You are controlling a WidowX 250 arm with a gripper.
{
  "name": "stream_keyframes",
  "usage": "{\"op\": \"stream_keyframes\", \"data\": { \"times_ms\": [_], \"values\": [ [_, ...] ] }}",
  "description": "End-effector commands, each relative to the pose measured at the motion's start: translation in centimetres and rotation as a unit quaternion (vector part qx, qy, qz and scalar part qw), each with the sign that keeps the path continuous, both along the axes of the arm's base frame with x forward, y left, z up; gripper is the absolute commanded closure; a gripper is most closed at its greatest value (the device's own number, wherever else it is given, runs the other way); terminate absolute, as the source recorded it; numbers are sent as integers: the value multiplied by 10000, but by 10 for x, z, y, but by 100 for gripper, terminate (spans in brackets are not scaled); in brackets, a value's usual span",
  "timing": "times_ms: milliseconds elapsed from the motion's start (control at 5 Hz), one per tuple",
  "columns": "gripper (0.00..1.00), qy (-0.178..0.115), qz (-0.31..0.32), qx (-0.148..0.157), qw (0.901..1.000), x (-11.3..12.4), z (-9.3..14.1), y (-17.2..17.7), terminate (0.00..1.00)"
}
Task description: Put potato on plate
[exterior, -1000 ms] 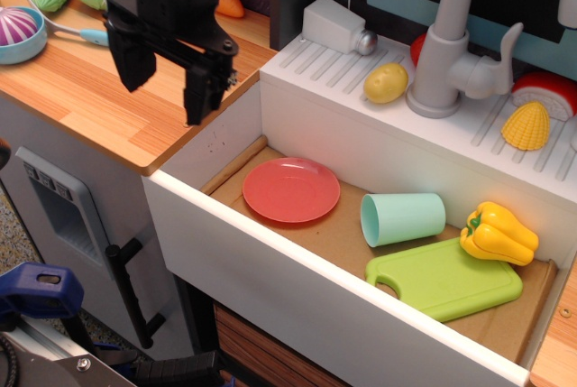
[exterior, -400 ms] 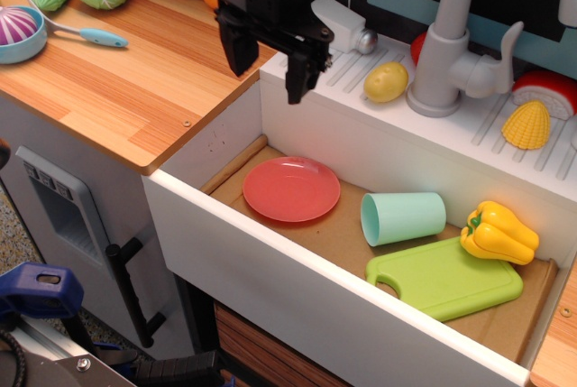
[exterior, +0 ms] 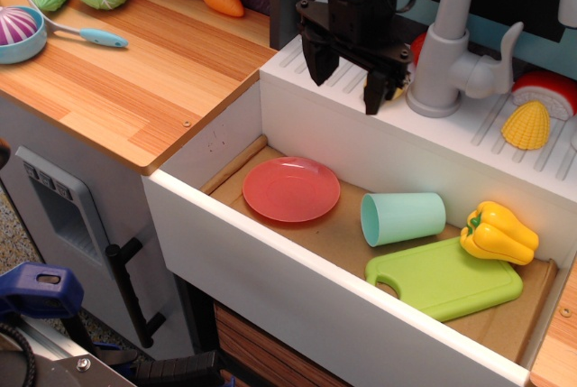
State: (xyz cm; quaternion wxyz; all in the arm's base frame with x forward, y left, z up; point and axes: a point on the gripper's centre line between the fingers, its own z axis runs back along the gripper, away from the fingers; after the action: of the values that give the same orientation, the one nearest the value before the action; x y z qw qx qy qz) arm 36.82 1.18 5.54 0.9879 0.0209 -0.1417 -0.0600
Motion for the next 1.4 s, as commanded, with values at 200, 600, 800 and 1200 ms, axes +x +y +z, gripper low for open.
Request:
{"op": "stream_keyframes", "data": {
  "times_ms": [200,600,800,1200],
  "values": [
    [0,-544,-326,7,9980,45,6,-11,0],
    [0,-667,-534,-500,9951,66,-25,-12,0],
    [0,-527,-501,-461,9963,71,-33,-9,0],
    [100,-158,-268,-423,9986,59,-16,-6,0]
  ]
}}
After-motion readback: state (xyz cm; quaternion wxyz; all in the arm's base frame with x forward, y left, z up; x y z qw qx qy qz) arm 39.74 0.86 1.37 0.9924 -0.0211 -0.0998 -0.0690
